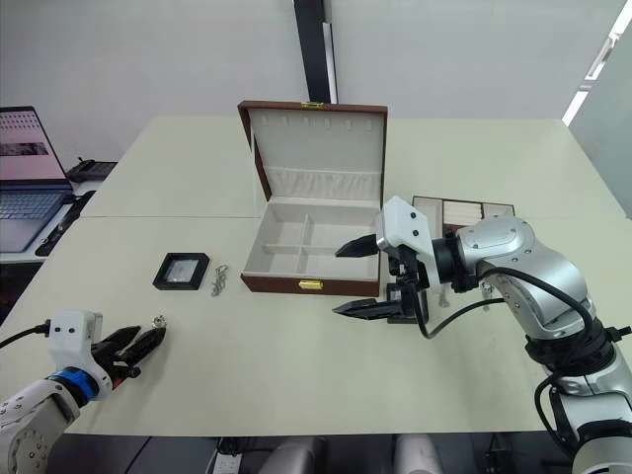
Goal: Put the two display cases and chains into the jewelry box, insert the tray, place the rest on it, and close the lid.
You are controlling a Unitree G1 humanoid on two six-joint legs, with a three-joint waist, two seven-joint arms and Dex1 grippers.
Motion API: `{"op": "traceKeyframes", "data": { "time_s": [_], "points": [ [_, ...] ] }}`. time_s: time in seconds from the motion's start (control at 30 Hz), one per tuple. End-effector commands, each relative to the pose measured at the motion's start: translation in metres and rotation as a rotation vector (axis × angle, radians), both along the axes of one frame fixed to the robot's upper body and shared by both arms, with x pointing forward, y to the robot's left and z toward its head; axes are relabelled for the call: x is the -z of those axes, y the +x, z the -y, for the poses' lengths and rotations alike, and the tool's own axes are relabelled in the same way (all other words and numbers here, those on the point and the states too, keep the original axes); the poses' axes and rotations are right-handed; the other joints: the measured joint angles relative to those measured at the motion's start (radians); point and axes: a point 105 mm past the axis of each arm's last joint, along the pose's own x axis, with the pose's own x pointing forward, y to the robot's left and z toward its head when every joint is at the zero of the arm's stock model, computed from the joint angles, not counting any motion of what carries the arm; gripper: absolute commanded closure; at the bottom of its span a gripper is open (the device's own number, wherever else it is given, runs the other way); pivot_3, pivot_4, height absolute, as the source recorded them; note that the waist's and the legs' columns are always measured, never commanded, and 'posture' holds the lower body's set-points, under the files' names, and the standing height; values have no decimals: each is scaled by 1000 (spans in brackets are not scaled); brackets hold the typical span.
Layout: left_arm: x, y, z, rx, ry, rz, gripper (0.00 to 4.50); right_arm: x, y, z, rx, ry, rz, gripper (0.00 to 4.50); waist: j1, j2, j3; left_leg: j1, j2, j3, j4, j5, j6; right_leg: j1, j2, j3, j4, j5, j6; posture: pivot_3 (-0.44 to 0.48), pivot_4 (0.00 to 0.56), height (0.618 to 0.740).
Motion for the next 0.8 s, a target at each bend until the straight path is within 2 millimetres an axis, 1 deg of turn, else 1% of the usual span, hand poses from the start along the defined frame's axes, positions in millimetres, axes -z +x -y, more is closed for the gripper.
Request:
{"op": "traceKeyframes", "data": {
  "time_s": [0.03, 0.13, 0.17, 0.3, 0.37, 0.4, 0.5, 0.57, 0.67, 0.77, 0.8],
  "points": [
    [13, -5, 2, 21, -10, -56, 3318, -12, -6, -4, -31, 17, 51, 0, 0, 0, 0, 0, 0, 0, 0, 0, 0, 0, 0, 0, 0, 0, 0, 0, 150, 740],
    [16, -7, 2, 25, -18, -64, 4245, -12, -6, -4, -29, 19, 53, 0, 0, 0, 0, 0, 0, 0, 0, 0, 0, 0, 0, 0, 0, 0, 0, 0, 150, 740],
    [17, -7, 2, 24, -18, -64, 4474, -13, -6, -4, -29, 19, 54, 0, 0, 0, 0, 0, 0, 0, 0, 0, 0, 0, 0, 0, 0, 0, 0, 0, 150, 740],
    [21, -8, -7, 30, -12, -45, 4494, -13, -6, -5, -26, 18, 57, 0, 1, 2, -1, 0, 0, 0, 0, 0, 0, 0, 0, 0, 0, 0, 0, 0, 150, 740],
    [16, -7, -9, 53, -10, -9, 4494, -13, -5, -4, -24, 18, 60, 0, 1, 2, -1, 0, 0, 0, 0, 0, 0, 0, 0, 0, 0, 0, 0, 0, 150, 740],
    [12, -6, -8, 86, -4, 17, 4494, -13, -5, -4, -21, 17, 62, 0, 0, 2, -1, 0, 0, 0, 0, 0, 0, 0, 0, 0, 0, 0, 0, 0, 150, 740],
    [-10, 0, -4, 222, 23, 83, 4494, -10, 2, 0, 35, -9, 88, 0, 0, 1, 0, 0, 0, 0, 0, 0, 0, 0, 0, 0, 0, 0, 0, 0, 150, 740],
    [-27, 7, 2, 309, 45, 123, 4494, -9, 4, 1, 57, -14, 97, 0, 0, 1, 0, 0, 0, 0, 0, 0, 0, 0, 0, 0, 0, 0, 0, 0, 150, 740],
    [-44, 15, 12, 403, 62, 167, 4494, -7, 5, 3, 78, -17, 104, 0, 2, 1, 0, -1, 0, -1, 0, 0, 0, 0, 0, -1, 0, 0, 0, 0, 150, 740],
    [-72, 30, 36, 538, 54, 229, 4494, -5, 6, 5, 119, -11, 109, 0, 4, 1, 0, -1, 0, -1, 0, 0, 0, 0, 0, -1, -1, 0, 0, 0, 150, 740],
    [-77, 33, 41, 563, 50, 239, 4494, -5, 6, 5, 128, -9, 110, 0, 3, 1, 0, -1, 0, -1, 0, 0, 0, 0, 0, -2, -1, 0, 0, 0, 150, 740]
  ]
}}
